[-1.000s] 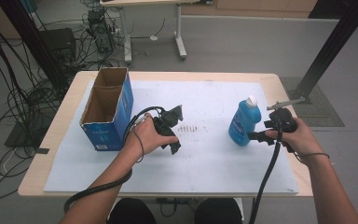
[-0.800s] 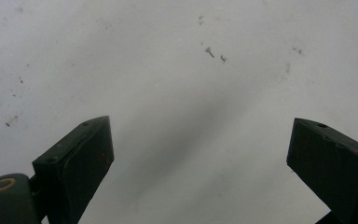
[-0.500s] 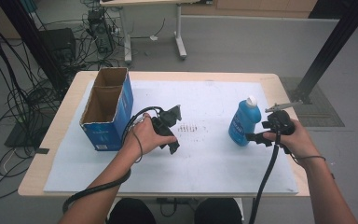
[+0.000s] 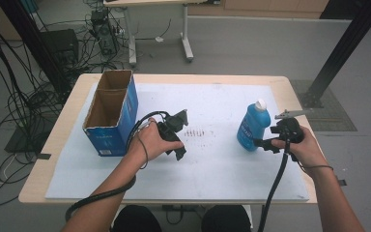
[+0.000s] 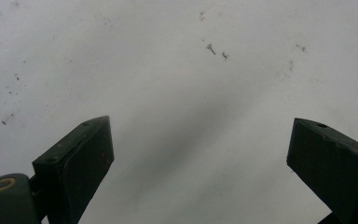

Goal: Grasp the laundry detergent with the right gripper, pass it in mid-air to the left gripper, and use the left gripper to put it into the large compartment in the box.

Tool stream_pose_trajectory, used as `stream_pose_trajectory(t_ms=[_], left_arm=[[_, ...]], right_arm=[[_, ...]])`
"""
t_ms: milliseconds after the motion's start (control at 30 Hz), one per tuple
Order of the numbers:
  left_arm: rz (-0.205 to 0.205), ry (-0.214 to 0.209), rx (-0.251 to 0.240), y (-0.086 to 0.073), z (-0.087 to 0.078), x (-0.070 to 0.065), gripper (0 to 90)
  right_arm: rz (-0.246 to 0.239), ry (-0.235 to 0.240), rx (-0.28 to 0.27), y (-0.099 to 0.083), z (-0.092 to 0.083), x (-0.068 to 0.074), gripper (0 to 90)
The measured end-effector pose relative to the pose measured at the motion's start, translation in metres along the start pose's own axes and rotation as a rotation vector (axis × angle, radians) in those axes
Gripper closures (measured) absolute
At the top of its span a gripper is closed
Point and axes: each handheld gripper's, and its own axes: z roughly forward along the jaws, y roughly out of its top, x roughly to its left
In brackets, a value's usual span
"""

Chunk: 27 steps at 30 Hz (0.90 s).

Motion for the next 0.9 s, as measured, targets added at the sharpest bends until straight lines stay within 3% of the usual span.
stream_pose_trajectory(t_ms=[900], left_arm=[[-0.011,-0.001,-0.005,-0.005,0.003,0.002,7.5]], right_arm=[[0.02,0.029,-0.117,-0.033,0.017,-0.004,3.3]])
